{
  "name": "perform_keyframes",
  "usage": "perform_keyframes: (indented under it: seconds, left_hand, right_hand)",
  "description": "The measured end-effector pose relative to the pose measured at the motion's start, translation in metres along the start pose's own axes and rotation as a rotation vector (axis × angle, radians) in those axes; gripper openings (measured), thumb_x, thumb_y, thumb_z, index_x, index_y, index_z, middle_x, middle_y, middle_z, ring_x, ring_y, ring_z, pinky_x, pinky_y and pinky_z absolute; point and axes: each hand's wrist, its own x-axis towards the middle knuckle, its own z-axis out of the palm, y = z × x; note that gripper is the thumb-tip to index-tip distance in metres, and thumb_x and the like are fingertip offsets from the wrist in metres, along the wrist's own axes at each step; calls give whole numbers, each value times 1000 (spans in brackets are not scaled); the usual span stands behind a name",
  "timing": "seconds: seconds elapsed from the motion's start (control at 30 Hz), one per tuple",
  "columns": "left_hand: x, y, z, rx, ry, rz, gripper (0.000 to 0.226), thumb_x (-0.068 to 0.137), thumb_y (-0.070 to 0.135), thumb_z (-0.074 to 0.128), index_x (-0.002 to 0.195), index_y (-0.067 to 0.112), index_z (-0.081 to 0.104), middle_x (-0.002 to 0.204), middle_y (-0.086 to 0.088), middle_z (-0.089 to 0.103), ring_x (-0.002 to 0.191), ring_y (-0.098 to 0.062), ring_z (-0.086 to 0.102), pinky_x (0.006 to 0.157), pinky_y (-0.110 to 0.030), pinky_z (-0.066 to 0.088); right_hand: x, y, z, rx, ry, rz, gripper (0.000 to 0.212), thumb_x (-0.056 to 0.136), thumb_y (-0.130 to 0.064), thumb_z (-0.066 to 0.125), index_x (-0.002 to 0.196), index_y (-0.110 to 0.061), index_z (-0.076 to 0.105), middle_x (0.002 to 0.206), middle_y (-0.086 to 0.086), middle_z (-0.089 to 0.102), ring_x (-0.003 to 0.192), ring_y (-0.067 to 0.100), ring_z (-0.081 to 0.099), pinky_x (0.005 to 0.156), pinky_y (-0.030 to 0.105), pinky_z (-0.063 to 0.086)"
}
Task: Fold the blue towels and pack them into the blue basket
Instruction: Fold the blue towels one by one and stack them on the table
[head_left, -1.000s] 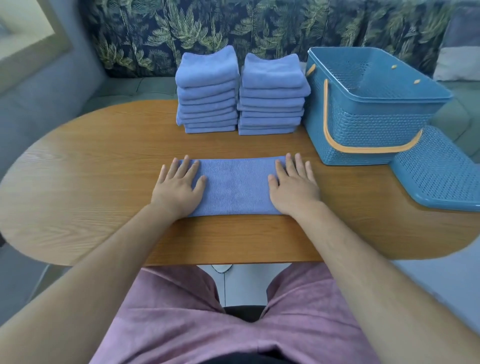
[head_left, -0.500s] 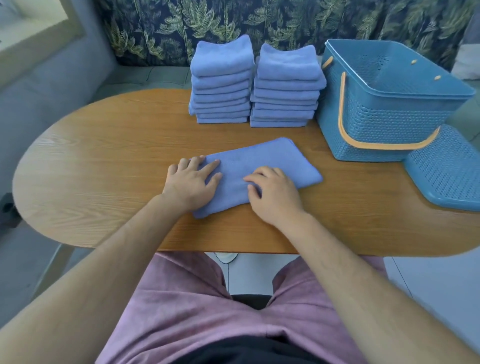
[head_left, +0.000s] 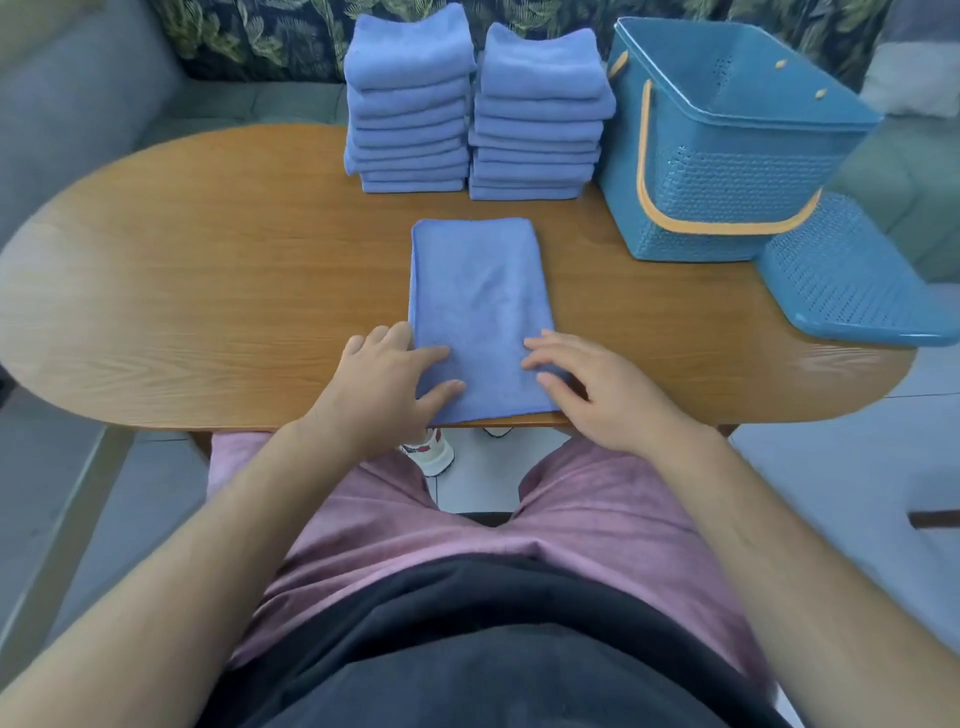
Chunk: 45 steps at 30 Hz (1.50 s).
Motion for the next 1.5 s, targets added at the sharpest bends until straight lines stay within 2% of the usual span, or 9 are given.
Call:
perform_keyframes:
  seconds: [0.17,0.33,0.47,0.63,0.87,1.03,1.17,1.33,1.5]
  left_hand:
    - [-13,-11,0,-146,42,224,65,84,70,52,126,23,68,126,1,54,119,-21,47,95,-38,44]
    - [-28,-18,3,-182,-47,297,78,70,42,87,137,16,59,139,-4,55,135,-25,49,106,-43,45]
    - [-46,-18,4,-160,-20,319,63,77,6,79,136,13,59,142,-7,55,138,-26,47,110,-43,43]
    - [-58,-18,-5,-253,79,338,44,77,2,54,114,21,66,124,-1,68,121,-20,61,94,-34,48]
    - [-43,-7,-28,-818,113,57,9,94,31,68,103,30,65,94,4,69,84,-13,62,77,-33,50]
    - [13,-12,-41,-1010,178,-132,8,95,35,66,95,27,68,83,-1,67,75,-12,54,68,-25,43]
    - [67,-22,-41,-826,187,-281,10,95,32,64,90,24,67,75,6,60,64,-2,49,58,-15,39]
    - [115,-33,-23,-745,135,-395,13,95,35,63,90,23,66,73,11,59,63,-1,53,56,-16,40]
    - [127,-38,-5,-334,193,-428,27,97,35,58,115,16,66,114,-4,59,103,-24,57,88,-37,49]
  right_hand:
    - [-20,2,-6,-11,-177,-11,65,76,-37,86,135,-25,60,154,-12,42,147,0,27,121,20,20]
    - [-22,3,3,-65,-42,-84,59,72,-8,85,127,-21,68,143,-5,57,138,13,47,117,28,32]
    - [-32,-4,3,-37,71,-122,42,74,0,82,110,-19,76,127,-7,69,125,10,60,106,30,45]
    - [-44,-22,-8,119,90,-3,26,85,-7,78,107,-21,78,110,-14,73,107,4,67,91,34,54]
    - [-24,-31,-29,485,126,182,32,89,-16,76,114,-34,69,102,-7,75,90,20,71,87,47,56]
    - [27,-24,-39,547,234,213,35,92,-19,72,112,-42,55,90,-1,71,79,28,68,74,39,52]
    - [75,-6,-37,382,255,213,15,95,-13,65,95,-28,65,83,2,63,60,7,50,61,19,39]
    - [121,20,-21,177,197,307,21,99,-14,55,107,-23,72,100,-10,59,84,-9,53,74,7,36]
    - [129,14,-14,-162,-65,500,49,105,-41,34,152,-28,40,164,-6,24,147,31,24,119,43,21]
